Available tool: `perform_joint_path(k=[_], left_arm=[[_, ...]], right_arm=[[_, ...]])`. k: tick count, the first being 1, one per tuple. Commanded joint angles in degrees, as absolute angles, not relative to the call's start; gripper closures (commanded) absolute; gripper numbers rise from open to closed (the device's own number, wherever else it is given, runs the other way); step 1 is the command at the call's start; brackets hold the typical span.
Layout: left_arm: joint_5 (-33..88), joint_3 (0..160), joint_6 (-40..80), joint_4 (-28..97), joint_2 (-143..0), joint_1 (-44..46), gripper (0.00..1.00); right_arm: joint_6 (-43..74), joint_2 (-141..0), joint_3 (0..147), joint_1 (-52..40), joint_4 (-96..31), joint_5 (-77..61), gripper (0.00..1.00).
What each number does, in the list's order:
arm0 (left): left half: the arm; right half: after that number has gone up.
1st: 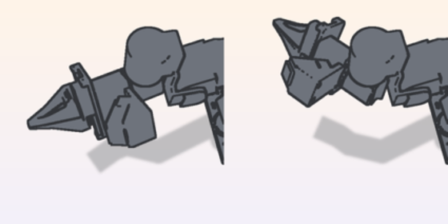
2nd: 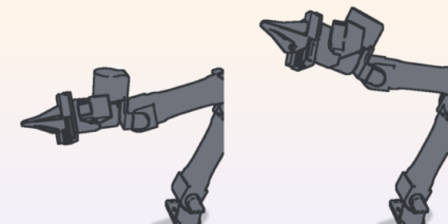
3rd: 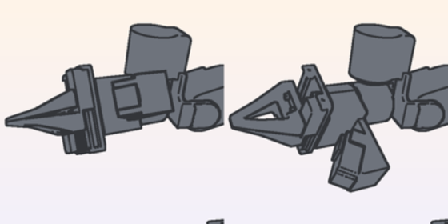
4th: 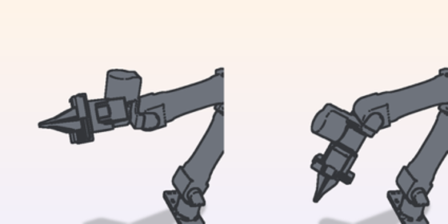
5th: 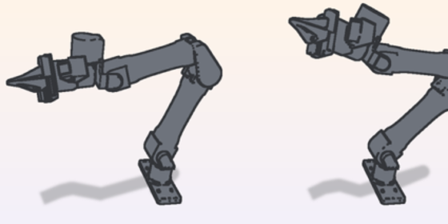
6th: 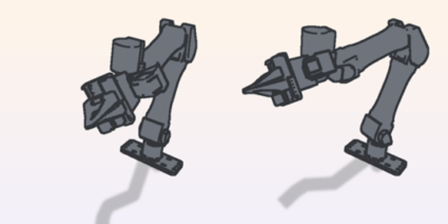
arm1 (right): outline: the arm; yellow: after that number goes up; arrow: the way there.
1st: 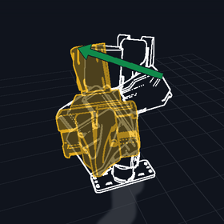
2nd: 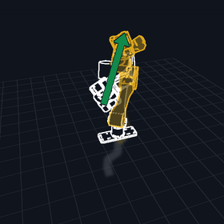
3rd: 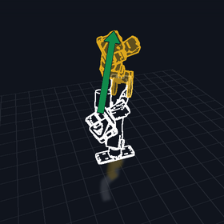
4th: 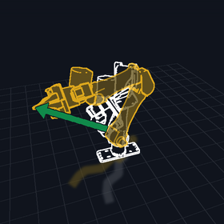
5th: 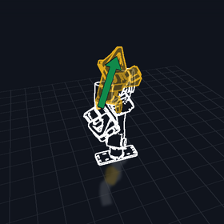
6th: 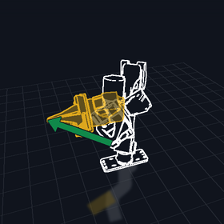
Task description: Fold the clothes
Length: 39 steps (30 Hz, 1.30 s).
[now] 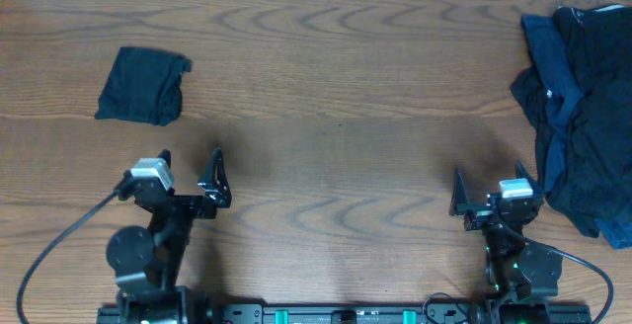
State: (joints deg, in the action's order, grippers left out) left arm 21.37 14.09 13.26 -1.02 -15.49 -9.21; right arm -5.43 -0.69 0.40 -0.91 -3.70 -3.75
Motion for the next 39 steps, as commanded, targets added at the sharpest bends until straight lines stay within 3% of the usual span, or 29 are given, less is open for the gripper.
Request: perform_joint_path(k=[1, 26, 39], left_arm=[[18.9, 9.2, 12.7, -6.4, -12.2, -9.3, 0.02], [18.4, 0.3, 12.7, -10.0, -1.3, -9.3, 0.02], [18.3, 0.2, 12.4, -5.2, -0.1, -9.2, 0.02]], right_arm=[[-4.8, -0.4, 0.3, -0.4, -4.0, -3.2, 0.01], [-4.8, -0.4, 0.3, -0.4, -4.0, -3.2, 0.01], [-4.8, -0.4, 0.3, -0.4, -4.0, -3.2, 0.01]])
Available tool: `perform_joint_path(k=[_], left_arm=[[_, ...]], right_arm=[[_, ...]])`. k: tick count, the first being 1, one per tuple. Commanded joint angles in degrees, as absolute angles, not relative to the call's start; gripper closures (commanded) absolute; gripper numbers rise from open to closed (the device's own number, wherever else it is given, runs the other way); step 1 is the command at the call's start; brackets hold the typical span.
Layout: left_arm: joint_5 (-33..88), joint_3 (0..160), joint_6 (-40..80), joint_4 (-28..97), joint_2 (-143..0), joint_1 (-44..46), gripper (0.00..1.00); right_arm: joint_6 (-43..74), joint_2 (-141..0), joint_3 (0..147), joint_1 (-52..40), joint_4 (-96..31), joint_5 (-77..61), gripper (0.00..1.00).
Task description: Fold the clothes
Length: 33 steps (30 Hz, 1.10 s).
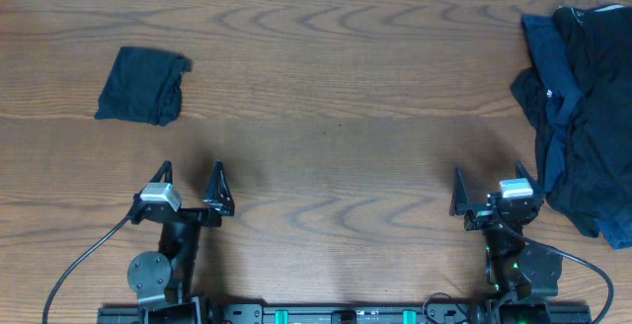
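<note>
A small folded dark garment (143, 86) lies at the far left of the table. A heap of unfolded dark and navy clothes (580, 107) sprawls along the right edge. My left gripper (191, 178) sits near the front left, open, holding nothing, well below the folded piece. My right gripper (489, 182) rests near the front right, open and empty, just left of the heap's lower edge.
The wooden table (326, 87) stretches between the folded piece and the heap. Cables (74, 260) run from both arm bases at the front edge.
My left arm has drawn back toward the front edge and straightened, its open gripper now slightly lower. The right arm and both clothes groups are unchanged.
</note>
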State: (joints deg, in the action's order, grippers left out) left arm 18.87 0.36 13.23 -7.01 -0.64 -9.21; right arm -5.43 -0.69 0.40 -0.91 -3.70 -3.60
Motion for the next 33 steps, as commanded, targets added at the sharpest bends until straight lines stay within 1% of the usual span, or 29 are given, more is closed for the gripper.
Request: perform_joint_path(k=[1, 5, 33], left_arm=[[18.3, 0.2, 12.1, -3.4, -0.1, -9.2, 0.02], [18.3, 0.2, 12.0, 2.7, -0.1, -9.2, 0.02], [18.4, 0.2, 11.2, 2.6, -1.4, -9.2, 0.02]], right_arm=[[-4.8, -0.4, 0.3, -0.4, -4.0, -3.2, 0.01], [-4.8, -0.4, 0.3, -0.4, -4.0, -3.2, 0.01], [-4.8, -0.4, 0.3, -0.4, -4.0, -3.2, 0.01]])
